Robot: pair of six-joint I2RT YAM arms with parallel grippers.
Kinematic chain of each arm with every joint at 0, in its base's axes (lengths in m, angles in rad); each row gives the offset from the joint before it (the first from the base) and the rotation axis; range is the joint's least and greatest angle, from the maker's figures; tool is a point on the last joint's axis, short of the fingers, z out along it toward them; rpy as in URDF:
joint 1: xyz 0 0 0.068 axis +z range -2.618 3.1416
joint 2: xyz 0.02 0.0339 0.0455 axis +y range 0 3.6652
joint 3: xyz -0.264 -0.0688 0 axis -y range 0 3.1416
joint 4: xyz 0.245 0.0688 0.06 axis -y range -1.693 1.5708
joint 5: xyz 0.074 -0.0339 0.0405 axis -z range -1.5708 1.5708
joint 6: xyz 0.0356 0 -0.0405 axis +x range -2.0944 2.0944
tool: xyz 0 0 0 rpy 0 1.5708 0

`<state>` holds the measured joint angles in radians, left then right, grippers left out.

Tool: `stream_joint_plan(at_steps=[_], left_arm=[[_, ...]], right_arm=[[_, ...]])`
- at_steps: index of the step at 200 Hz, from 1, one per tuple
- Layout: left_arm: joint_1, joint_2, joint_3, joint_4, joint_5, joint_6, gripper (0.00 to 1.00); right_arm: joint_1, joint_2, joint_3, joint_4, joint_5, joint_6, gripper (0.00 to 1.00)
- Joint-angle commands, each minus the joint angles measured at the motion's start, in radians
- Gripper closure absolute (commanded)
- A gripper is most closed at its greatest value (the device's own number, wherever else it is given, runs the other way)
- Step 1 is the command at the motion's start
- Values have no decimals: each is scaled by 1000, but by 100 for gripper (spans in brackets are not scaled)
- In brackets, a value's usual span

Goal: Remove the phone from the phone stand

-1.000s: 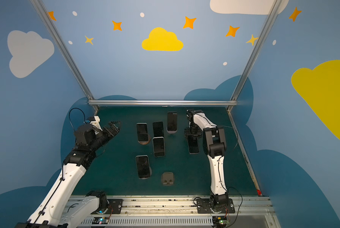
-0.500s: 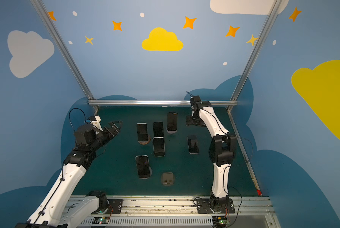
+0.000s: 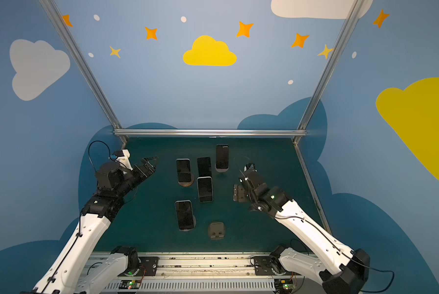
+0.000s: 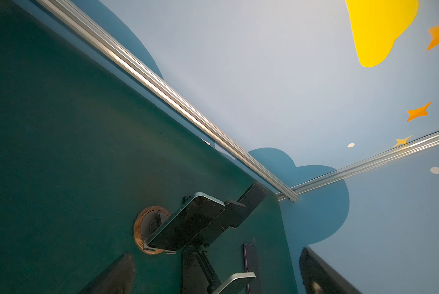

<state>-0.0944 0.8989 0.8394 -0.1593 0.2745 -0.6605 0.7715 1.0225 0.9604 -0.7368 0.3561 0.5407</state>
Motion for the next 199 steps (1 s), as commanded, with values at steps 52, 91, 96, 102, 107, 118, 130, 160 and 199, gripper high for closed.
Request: stream_joint_plan(at_steps=[52,91,96,102,107,118,130,160,199], left_arm=[[-419,-210,129,-463,-510,-16,6],[-987,-185,110,-649,-932,-219,8],[-1073,-136,122,-654,-993,-233,7],[-1174,-75,154,-667,-1078,-244,7],[-1264,-35,189,-699,-1150,-279,7],[-1372,55,261,-753,-1215,-348,6],[-1408,110,273,-714,-1161,-367,5],[-1466,211,255,-639,-1121,-432,5],[-1466,372,242,-486,-1005,-469,1]], right_arm=[[45,-136,-110,132,301,-7,12],[-93,-144,-99,153,229,-88,12],[-118,-149,-100,157,207,-92,12],[-149,-154,-100,156,179,-95,12],[-173,-158,-101,157,159,-97,12],[-216,-173,-106,165,123,-100,12],[-249,-186,-112,172,84,-103,12],[-279,-205,-108,170,64,-130,12],[-324,-220,-106,175,13,-128,12]])
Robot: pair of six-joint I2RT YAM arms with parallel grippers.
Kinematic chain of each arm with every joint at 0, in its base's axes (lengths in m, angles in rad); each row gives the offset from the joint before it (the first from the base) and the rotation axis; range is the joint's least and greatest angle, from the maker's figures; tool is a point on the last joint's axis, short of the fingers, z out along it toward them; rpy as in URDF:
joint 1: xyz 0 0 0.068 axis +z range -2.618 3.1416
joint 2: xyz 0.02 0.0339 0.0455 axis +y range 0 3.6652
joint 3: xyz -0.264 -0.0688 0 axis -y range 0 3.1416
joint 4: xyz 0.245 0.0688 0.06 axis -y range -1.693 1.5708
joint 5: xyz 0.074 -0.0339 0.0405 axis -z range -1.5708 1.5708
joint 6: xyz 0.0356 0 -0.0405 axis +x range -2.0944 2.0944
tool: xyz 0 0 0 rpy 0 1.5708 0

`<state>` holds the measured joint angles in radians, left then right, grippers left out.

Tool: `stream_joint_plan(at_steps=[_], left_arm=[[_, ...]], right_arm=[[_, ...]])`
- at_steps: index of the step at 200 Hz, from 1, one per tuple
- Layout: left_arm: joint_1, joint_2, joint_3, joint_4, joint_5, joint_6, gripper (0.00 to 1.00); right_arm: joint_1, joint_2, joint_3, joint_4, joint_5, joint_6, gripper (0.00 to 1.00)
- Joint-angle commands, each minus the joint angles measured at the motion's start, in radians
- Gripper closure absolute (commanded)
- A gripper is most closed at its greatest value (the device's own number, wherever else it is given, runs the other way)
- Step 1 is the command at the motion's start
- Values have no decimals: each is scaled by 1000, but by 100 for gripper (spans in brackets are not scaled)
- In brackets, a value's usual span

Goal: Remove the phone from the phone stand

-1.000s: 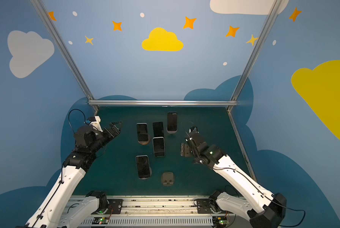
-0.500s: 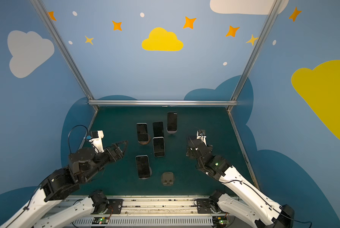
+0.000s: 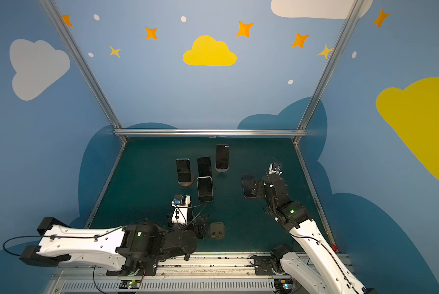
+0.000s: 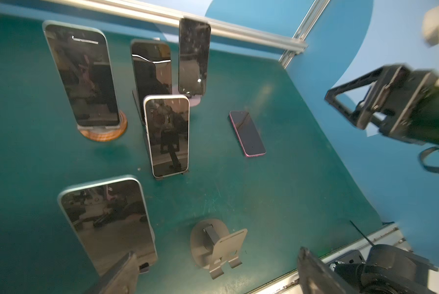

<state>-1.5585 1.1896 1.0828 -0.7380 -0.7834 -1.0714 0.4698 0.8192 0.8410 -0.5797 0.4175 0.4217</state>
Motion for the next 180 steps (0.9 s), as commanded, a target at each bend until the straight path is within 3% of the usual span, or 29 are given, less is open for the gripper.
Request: stream_joint_plan(at_steps=[1,32,52,87,117,180], left_arm=[[-2,85,-2,96,55,-60,1],[15,231,8,157,152,-133,0],[28,327,65,67,192,-217,0],[55,478,145,57,285,-210,0],[55,603,268,-136,219,-264,0],[53,645,279,-177,176,-309,1]], right_arm=[[-24,-17,14,19,-50,-8,12],[-46,-20,-6,43,-82,4,11],[-51,-25,-30,57,-114,14,11],[-64,-51,-63,54,-109,12,11],[-80,-78,-75,50,-127,13,10],[-102,-71,-87,68,-170,16,10]])
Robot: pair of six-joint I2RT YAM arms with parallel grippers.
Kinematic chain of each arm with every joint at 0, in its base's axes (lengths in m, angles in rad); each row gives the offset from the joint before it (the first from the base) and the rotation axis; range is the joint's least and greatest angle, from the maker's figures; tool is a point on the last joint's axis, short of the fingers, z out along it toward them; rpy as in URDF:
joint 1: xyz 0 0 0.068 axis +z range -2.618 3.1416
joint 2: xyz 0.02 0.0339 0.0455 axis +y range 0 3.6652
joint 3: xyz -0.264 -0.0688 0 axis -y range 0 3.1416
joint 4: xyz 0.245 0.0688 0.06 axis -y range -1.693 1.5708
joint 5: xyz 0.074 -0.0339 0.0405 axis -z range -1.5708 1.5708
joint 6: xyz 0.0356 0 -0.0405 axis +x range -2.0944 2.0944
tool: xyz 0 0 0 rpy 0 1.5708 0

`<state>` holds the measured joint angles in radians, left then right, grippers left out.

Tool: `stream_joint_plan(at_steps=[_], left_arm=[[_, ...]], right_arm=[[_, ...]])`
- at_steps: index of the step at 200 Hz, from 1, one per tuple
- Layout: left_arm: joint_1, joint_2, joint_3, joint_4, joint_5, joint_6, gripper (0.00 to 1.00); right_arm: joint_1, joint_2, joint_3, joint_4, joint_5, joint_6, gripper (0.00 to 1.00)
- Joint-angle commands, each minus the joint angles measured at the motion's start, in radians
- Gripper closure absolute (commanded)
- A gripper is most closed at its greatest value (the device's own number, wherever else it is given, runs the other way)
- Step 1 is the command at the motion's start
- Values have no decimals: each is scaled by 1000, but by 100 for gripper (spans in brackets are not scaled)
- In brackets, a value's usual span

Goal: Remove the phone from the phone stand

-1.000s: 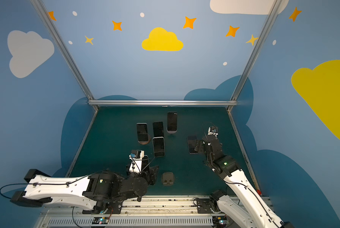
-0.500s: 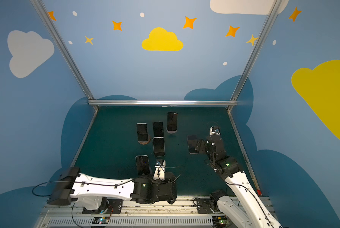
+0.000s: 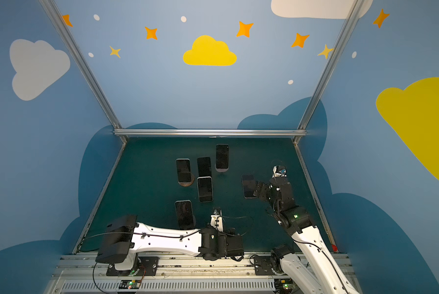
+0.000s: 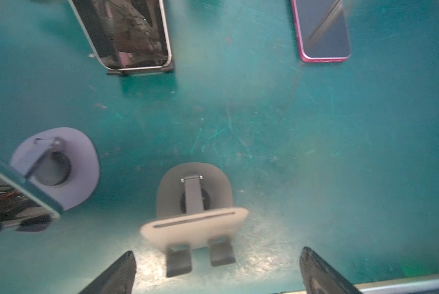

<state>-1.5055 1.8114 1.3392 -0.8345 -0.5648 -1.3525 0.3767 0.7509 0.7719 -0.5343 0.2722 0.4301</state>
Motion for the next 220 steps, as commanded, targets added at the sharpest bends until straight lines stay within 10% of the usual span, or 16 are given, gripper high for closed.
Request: stream_joint_plan(at_steps=[1,122,220], left_arm=[[-1,23,23,-79,-43,-27,1],[76,32,-97,185,-4,182,14],[87,-66,-138,200,-80,280,50]], right_arm=[[-9,-2,-19,24,-25,8,10],[-22,7,-56,66,-59,36,11],[-23,36,-6,76,-70,19,15]])
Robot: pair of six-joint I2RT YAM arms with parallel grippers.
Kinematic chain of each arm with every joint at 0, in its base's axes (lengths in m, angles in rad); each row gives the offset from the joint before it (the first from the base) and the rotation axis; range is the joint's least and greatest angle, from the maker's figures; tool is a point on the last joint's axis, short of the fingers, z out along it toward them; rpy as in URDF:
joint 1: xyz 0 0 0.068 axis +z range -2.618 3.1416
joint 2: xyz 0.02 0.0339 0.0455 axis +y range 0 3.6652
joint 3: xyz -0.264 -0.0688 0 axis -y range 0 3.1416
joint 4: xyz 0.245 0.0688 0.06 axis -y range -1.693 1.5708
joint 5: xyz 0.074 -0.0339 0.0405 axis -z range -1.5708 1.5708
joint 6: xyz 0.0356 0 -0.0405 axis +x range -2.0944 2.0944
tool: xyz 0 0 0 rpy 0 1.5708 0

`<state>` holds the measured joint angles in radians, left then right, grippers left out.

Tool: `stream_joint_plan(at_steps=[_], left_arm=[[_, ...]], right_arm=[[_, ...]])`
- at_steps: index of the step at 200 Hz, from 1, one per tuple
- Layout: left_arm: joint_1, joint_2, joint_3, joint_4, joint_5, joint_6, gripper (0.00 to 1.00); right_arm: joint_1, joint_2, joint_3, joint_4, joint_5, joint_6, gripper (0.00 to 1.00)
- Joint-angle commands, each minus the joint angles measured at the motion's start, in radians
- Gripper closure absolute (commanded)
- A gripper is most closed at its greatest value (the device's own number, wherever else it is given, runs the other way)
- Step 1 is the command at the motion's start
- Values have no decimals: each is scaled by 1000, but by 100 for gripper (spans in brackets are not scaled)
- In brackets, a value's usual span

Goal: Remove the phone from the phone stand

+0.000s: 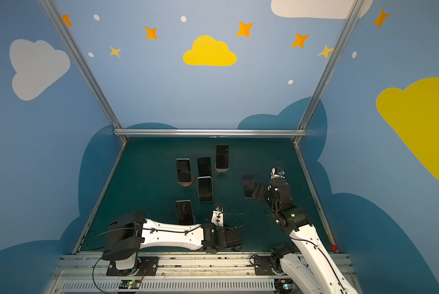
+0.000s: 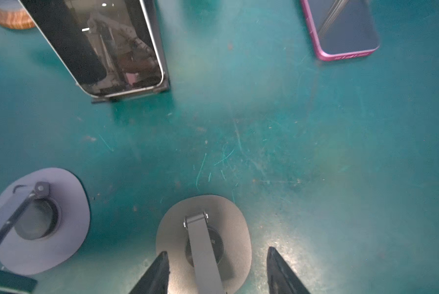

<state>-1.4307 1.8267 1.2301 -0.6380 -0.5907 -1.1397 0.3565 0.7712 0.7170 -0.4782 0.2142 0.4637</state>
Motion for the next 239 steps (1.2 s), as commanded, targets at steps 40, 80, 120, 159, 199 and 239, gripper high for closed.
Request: stream_joint_plan(at_steps=[40,80,120,159,199,239], left_arm=[[9,-150,-14,-12,-67,163,53],[13,-216,79,-50,-59,311,53],[16,-211,39,37,68,343,52],[19,-150,15,95,132,378,53],[32,-197,49,40,96,453,53],[69,-288,70,-26,71,503,53]], right_arm=[[-4,28,56,36,-14,-23,15],[-4,46,60,57,-27,-17,15],[-5,46,57,60,-23,-15,15],[-8,28,39,53,-21,-13,15],[-16,14,35,45,-22,-13,15],[-17,21,35,54,-30,-9,15]])
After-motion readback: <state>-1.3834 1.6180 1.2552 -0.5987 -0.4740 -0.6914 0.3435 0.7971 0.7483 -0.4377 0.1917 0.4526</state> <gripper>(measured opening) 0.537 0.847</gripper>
